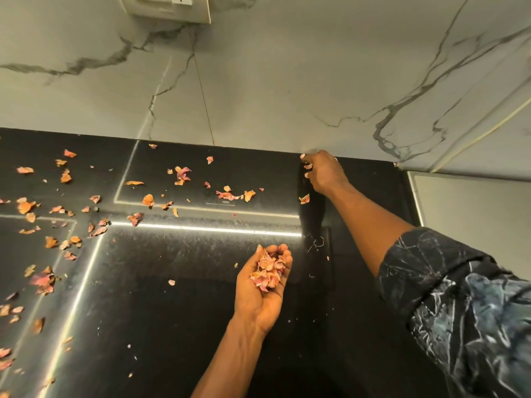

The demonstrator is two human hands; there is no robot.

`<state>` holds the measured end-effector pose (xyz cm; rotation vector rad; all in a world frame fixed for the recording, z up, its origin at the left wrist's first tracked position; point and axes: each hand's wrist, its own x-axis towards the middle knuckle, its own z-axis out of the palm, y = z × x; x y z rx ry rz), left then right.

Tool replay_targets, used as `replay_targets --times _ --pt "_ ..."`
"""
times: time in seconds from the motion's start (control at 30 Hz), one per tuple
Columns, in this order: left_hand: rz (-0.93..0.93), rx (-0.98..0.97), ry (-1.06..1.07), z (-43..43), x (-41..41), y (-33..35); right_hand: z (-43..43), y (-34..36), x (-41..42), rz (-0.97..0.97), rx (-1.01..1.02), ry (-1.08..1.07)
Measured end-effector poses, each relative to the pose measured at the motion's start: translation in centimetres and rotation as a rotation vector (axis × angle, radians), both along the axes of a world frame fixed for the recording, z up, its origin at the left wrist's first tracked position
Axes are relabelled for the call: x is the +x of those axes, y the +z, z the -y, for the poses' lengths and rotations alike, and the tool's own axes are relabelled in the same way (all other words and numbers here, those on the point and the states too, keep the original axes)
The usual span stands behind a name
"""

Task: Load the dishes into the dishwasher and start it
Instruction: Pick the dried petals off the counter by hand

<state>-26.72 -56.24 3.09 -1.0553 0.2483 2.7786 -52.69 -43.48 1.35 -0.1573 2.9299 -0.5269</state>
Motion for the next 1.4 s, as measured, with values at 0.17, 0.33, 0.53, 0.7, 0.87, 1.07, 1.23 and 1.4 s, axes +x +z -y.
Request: replay_targets --times 0.17,0.33,0.53,0.7,0.87,1.07,1.23,1.4 --pt "-0.011 -0.001 0.01 -0.1 -0.5 0.4 0.1 0.2 3.3 -0.088 0.108 0.07" --pt "-0.015 0.013 0.033 -0.2 -0.6 0.1 -2.7 0.6 6.5 -0.074 0.006 -0.011" --pt "-0.006 0.0 0.053 -0.6 -1.5 -0.6 -1.8 5.7 13.8 0.085 -0.386 -0.123" --pt "-0.006 0.033 0.031 -1.1 -2.7 -0.4 1.1 7.3 21.1 0.044 -0.371 0.275" --pt "-0.022 0.065 0.041 -1.0 -2.7 -0.5 2.0 9.0 21.3 0.03 -0.338 0.312" --pt "-0.014 0.098 0.098 -0.6 -2.0 -0.6 0.7 7.3 9.2 0.013 -0.225 0.062" --pt "-0.02 0.077 0.098 -0.5 -1.2 -0.9 0.7 1.9 0.3 0.078 0.114 0.157" --pt "-0.014 0.063 0.095 0.2 -0.7 -1.1 0.8 0.0 -0.7 0.095 0.218 0.313"
